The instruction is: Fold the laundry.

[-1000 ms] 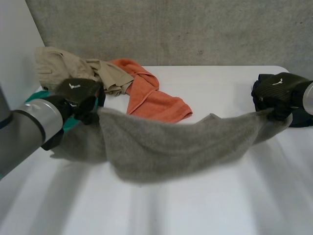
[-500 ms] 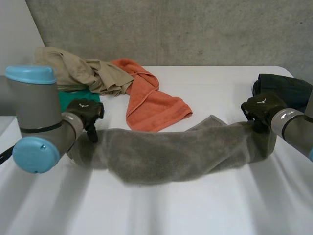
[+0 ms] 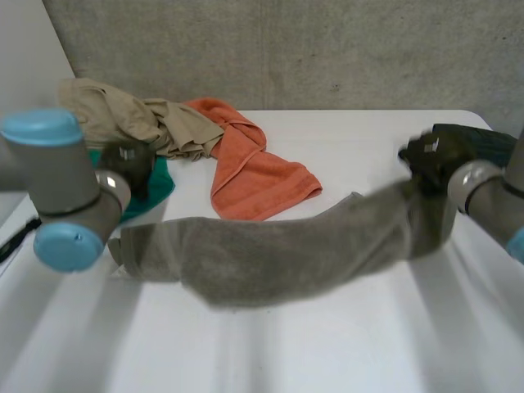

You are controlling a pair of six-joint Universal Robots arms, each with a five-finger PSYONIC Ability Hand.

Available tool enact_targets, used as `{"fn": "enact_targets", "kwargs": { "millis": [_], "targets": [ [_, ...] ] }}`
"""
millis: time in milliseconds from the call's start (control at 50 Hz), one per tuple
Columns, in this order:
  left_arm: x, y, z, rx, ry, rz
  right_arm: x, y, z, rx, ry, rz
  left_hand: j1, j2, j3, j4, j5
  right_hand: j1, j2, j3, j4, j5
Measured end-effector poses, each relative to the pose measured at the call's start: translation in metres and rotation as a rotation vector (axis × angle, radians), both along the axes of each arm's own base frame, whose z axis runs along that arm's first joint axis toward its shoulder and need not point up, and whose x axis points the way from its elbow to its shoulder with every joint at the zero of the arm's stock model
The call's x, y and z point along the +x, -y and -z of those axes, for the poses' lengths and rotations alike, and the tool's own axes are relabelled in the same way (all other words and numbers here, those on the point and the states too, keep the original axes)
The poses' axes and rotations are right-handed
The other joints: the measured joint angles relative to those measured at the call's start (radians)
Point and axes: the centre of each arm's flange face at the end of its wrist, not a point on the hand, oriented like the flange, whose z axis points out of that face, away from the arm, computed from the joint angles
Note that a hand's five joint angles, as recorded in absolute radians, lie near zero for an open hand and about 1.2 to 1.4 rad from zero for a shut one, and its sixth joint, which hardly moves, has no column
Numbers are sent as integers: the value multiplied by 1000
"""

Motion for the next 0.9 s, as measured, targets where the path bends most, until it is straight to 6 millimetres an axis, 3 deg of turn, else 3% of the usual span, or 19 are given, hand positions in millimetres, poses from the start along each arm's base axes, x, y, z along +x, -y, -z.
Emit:
{"fn": "enact_targets", "kwargs": {
  "millis": [60,100,160,180,200,280,340,440,480,520,540,620,660,720,780,900],
  "targets": [
    [-8,14,-40,-175,-73,12,5,16,-23,-136,53,24,0,0,0,0,0,0,4,2,0,0],
    [-14,24,-85,-363,-152,17,7,35,-58,-333,149,64,0,1,0,0,-1,0,5,3,0,0],
    [-14,30,-135,-565,-246,9,5,47,-97,-534,266,102,0,1,1,0,0,0,5,3,1,0],
    [-11,31,-162,-675,-303,2,1,50,-120,-648,341,118,0,1,1,0,0,0,5,3,1,0],
    [-10,30,-175,-727,-332,-1,-1,50,-134,-714,389,124,0,1,1,0,0,0,5,3,1,0],
    [-6,26,-197,-810,-401,5,-6,45,-153,-789,480,119,0,1,1,0,0,0,5,3,1,10],
    [-7,22,-183,-745,-410,25,-4,40,-145,-734,489,101,-198,-197,-191,-184,-160,0,5,3,1,11],
    [-18,11,-121,-480,-399,78,9,19,-111,-523,459,18,-507,-515,-497,-510,-481,0,5,3,2,11],
    [-24,5,-93,-368,-402,102,13,10,-108,-487,457,-24,-664,-657,-647,-660,-634,0,8,5,2,12],
    [-28,1,-79,-315,-405,115,15,6,-109,-481,458,-41,-700,-691,-680,-695,-669,0,8,6,2,11],
    [-33,-4,-63,-252,-411,131,18,-1,-114,-484,465,-70,-736,-742,-732,-752,-727,0,8,6,2,11],
    [-47,-13,-36,-158,-424,167,24,-17,-136,-524,494,-131,-788,-806,-796,-816,-794,0,8,6,2,11],
    [-60,-18,-21,-113,-432,199,29,-34,-162,-570,530,-183,-816,-845,-830,-843,-830,0,8,6,2,11],
    [-67,-20,-16,-98,-434,215,31,-44,-175,-590,550,-210,-816,-845,-830,-843,-831,0,8,6,2,11],
    [-84,-23,-7,-72,-435,249,34,-72,-208,-625,600,-280,-816,-846,-830,-843,-831,0,8,6,2,11],
    [-109,-34,9,11,-439,298,33,-109,-247,-653,673,-361,-816,-844,-830,-841,-826,0,8,6,2,12]
  ]
}}
